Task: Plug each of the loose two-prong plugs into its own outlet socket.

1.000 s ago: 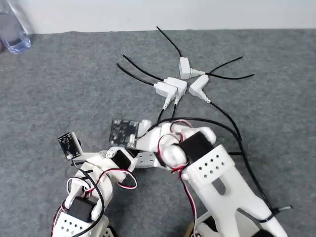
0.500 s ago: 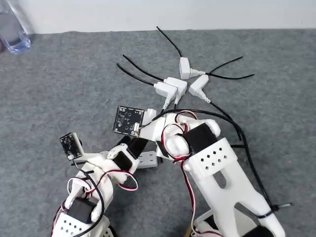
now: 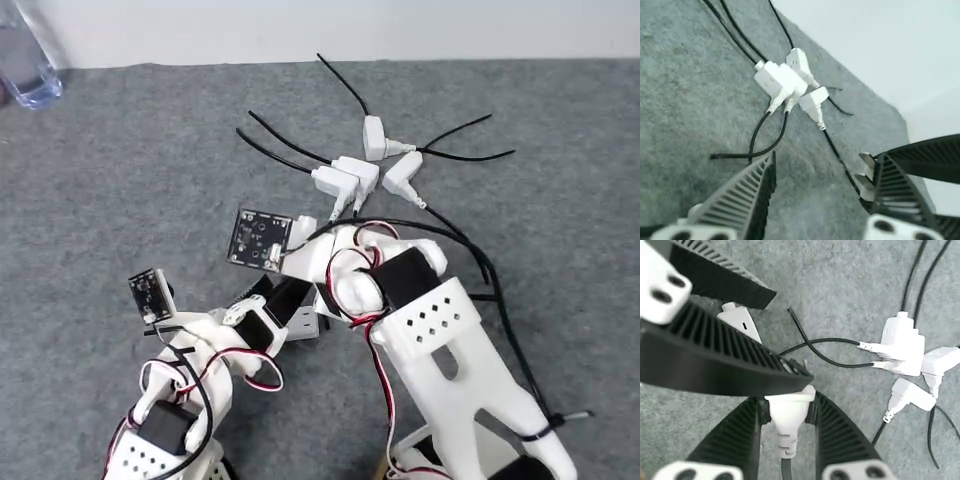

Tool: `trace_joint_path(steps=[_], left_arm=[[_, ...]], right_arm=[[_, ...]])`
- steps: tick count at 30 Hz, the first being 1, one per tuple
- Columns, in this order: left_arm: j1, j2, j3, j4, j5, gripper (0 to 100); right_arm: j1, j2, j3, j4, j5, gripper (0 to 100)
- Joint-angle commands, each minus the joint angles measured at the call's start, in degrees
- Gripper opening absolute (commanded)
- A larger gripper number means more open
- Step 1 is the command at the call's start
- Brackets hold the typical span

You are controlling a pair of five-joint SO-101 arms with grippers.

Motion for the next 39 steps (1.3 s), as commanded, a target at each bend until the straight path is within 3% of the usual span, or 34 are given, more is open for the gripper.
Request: trace_joint_path(steps=[1, 12, 26, 32, 39], left_arm=[[0.44, 0.18, 0.57, 0.79, 0.00, 29], [0.44, 0.09, 0.57, 0.79, 0.00, 29], [0.35, 0.09, 0.57, 0.79, -0.09, 29], [0.09, 0.09, 0.57, 0.79, -0.09, 29], [-9.32, 0.09, 0.57, -3.52, 0.00, 29]], right_arm=[[-1.01, -0.92, -8.26, 2.59, -0.97, 0.9], [-1.01, -0.92, -14.24, 6.99, -1.14, 0.9], [-0.48, -0.57, -11.52, 6.46, -0.70, 0.9], [4.00, -0.75, -7.74, 5.23, 2.11, 0.9], [6.46, -0.57, -7.56, 5.67, 3.78, 0.9]])
